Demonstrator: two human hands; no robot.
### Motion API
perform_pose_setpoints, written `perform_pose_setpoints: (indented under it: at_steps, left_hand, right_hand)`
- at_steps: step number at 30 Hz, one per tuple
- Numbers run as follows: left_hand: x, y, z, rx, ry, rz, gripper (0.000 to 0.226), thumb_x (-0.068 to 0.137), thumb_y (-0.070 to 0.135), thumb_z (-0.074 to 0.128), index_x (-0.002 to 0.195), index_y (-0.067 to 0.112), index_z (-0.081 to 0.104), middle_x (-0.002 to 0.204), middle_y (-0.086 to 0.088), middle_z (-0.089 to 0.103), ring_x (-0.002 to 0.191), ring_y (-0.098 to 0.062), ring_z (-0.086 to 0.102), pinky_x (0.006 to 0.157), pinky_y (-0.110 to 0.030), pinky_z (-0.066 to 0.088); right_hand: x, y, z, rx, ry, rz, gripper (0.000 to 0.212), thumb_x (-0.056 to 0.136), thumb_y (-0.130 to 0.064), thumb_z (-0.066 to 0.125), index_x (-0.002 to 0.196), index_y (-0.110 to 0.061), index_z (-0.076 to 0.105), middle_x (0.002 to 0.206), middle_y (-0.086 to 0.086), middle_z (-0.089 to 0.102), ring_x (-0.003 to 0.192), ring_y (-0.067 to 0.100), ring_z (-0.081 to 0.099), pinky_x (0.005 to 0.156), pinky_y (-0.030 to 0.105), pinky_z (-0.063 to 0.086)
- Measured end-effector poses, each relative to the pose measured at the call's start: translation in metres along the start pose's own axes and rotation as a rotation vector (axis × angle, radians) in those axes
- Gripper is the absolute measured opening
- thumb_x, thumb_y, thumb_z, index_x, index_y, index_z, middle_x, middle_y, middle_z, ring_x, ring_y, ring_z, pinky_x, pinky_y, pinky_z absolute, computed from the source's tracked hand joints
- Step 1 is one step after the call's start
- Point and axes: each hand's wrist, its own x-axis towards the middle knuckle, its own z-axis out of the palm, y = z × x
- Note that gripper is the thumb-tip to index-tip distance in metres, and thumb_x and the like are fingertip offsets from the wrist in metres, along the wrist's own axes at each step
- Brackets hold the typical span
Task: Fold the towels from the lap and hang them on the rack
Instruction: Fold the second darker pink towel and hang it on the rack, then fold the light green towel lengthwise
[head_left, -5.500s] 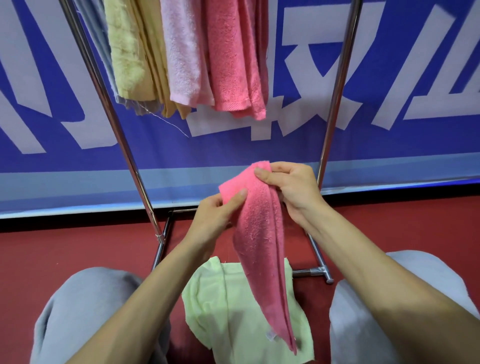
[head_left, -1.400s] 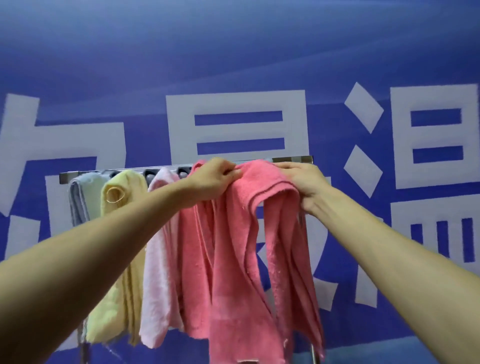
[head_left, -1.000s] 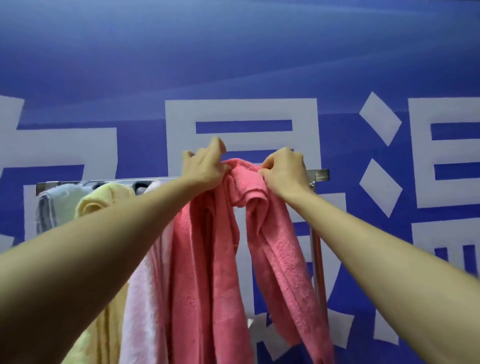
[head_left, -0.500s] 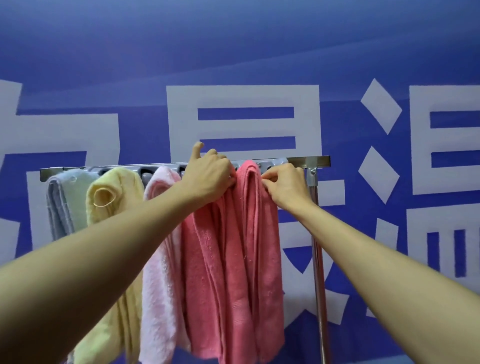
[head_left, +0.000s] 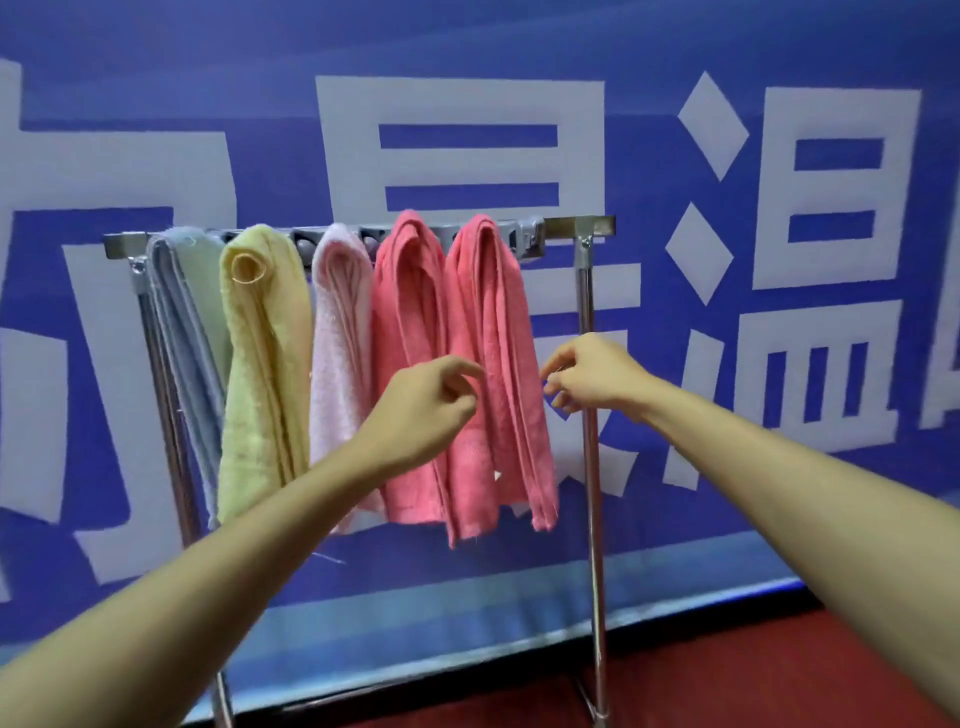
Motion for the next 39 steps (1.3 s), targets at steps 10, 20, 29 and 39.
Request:
perform_pose_setpoints:
  at_steps: [10,20,29,39]
  left_hand:
    - [-0.113,-0.062,0.098,-0.172,-0.419,-0.38,0.025,0.085,0.015,0.064,0.109,0.02,0.069,0.106,0.001,0.071,0.097,-0.01,0.064,0.089,-0.024,0.048]
    - [-0.192,-0.159,0.233,-0.303,-0.745,-0.557,0.01,0.087,0.019,0.065,0.093,0.024,0.07,0.102,0.003,0.072,0.092,-0.011,0.064,0.088,-0.022,0.047]
    - [-0.254,-0.221,0.34,-0.411,-0.924,-0.822,0.016,0.089,0.003,0.058,0.086,0.016,0.067,0.079,-0.001,0.067,0.07,-0.005,0.061,0.068,-0.011,0.046]
    - [-0.306,-0.233,0.374,-0.432,-1.145,-0.98,0.022,0.09,0.003,0.054,0.11,0.004,0.064,0.088,-0.008,0.067,0.085,-0.016,0.062,0.091,-0.029,0.049]
  right_hand:
    - [-0.073,0.101,0.11,-0.156,-0.483,0.105,0.014,0.089,-0.014,0.059,0.098,-0.01,0.069,0.093,0.008,0.07,0.078,0.016,0.067,0.069,0.026,0.055]
    - [-0.12,0.275,0.268,-0.079,-0.651,0.491,0.038,0.095,-0.038,0.054,0.072,-0.009,0.065,0.075,0.01,0.069,0.064,0.022,0.06,0.061,0.031,0.051]
    - [-0.212,0.405,0.381,0.028,-0.661,0.965,0.021,0.089,-0.021,0.054,0.078,-0.006,0.063,0.08,0.013,0.065,0.068,0.023,0.059,0.055,0.026,0.039]
    - [-0.288,0.416,0.45,-0.146,-0.769,1.033,0.043,0.08,-0.04,0.071,0.107,-0.007,0.062,0.118,0.015,0.062,0.112,0.029,0.058,0.094,0.036,0.046]
